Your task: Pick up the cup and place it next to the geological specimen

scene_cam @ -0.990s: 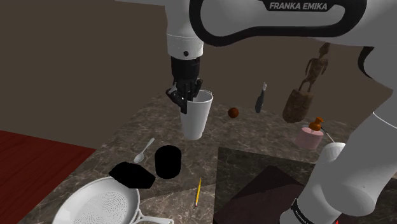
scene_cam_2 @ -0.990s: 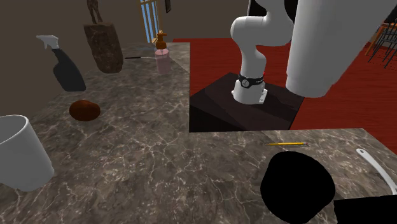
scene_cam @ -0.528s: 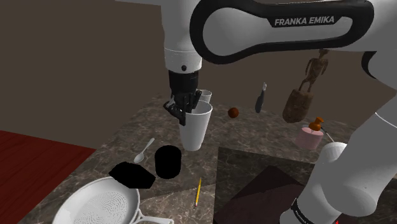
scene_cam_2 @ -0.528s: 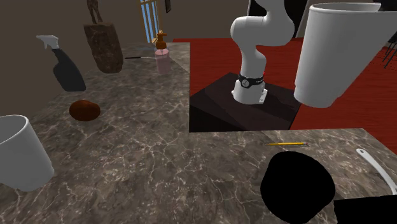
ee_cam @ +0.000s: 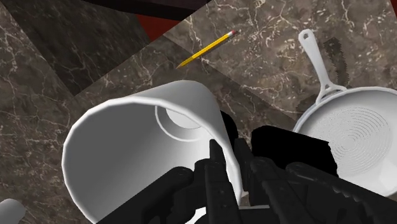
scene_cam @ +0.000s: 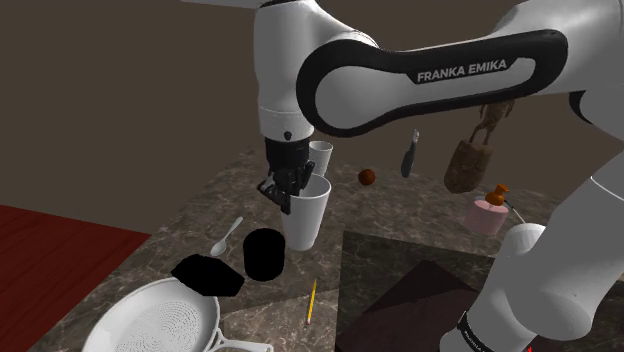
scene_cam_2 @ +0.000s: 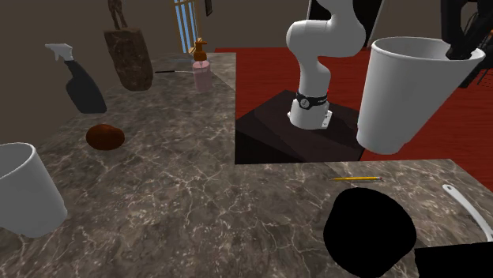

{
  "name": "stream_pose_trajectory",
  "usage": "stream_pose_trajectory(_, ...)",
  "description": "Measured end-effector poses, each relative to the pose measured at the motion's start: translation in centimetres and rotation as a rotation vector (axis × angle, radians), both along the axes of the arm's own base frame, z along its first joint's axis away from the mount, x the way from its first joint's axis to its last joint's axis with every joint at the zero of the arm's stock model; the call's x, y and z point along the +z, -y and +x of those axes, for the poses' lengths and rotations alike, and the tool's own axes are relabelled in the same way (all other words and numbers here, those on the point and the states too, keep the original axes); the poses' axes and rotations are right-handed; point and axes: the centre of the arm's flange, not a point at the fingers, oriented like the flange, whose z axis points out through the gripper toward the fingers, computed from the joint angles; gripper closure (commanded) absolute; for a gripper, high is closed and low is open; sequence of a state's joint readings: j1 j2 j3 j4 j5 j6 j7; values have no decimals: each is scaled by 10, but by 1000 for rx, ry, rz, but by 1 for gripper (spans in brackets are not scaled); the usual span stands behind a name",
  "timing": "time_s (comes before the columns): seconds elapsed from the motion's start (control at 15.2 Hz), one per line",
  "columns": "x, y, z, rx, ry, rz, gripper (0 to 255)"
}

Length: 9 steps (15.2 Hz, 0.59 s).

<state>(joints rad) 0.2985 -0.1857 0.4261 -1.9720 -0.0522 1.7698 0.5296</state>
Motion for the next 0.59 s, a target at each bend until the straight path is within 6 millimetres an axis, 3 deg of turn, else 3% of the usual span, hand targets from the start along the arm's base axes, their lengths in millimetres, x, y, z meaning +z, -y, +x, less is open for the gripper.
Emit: stream_pose_trajectory(0.59, -47, -1, 0, 0, 0, 0, 255)
